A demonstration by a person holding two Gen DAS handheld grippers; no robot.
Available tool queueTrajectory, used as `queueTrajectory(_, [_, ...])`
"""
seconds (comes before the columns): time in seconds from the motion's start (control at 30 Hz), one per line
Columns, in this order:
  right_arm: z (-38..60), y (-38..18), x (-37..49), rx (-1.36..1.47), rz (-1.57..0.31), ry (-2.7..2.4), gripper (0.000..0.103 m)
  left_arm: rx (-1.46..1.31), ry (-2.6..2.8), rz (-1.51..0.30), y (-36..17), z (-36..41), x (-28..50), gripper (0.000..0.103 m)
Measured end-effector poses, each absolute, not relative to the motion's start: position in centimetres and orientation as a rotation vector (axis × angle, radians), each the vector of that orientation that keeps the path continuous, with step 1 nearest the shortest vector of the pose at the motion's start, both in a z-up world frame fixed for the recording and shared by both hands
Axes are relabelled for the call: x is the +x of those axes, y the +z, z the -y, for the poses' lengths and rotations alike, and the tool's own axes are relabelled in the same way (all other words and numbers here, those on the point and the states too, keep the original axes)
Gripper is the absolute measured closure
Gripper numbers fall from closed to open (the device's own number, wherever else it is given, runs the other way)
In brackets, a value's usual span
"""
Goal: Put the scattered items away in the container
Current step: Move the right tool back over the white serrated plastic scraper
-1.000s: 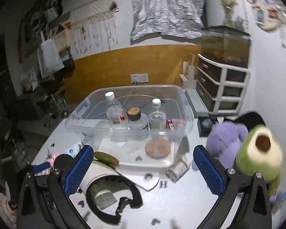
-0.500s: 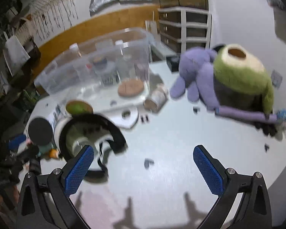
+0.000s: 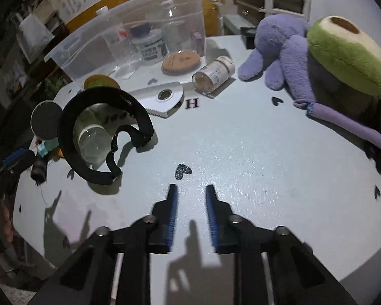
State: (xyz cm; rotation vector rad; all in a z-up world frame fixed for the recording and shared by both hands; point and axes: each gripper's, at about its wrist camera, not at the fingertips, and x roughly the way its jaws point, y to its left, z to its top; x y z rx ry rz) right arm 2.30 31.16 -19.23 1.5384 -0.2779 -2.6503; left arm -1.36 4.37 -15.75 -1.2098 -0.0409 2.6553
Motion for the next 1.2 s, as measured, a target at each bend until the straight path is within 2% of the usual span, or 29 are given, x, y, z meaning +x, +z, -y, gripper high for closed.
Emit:
queueTrajectory(0.07, [-31.5,-19.8,1.2,1.557,0.249,-2.598,0.096,-1.211,2.692,0.043,-15.4,-4.9,-1.1,0.000])
queueTrajectory(0.4, [-31.6,-21.0,-4.9,1.528,0.059,-2.464,0.096,-1.253,2.810,0.083,-14.9,-7.0,-1.0,0.000])
queueTrajectory(0.83, [-29.1,-19.9,-14.9,1.370,-0.088,-2.387,0.096,-1.323,2.908,0.170,-14.8,-6.7,-1.1,0.000])
queueTrajectory(1.2, [-25.4,-24.2,-19.4,1.441,-0.239,-2.271,0.097,-1.376,2.999,0.263,-15.1,-4.7,-0.1,0.000])
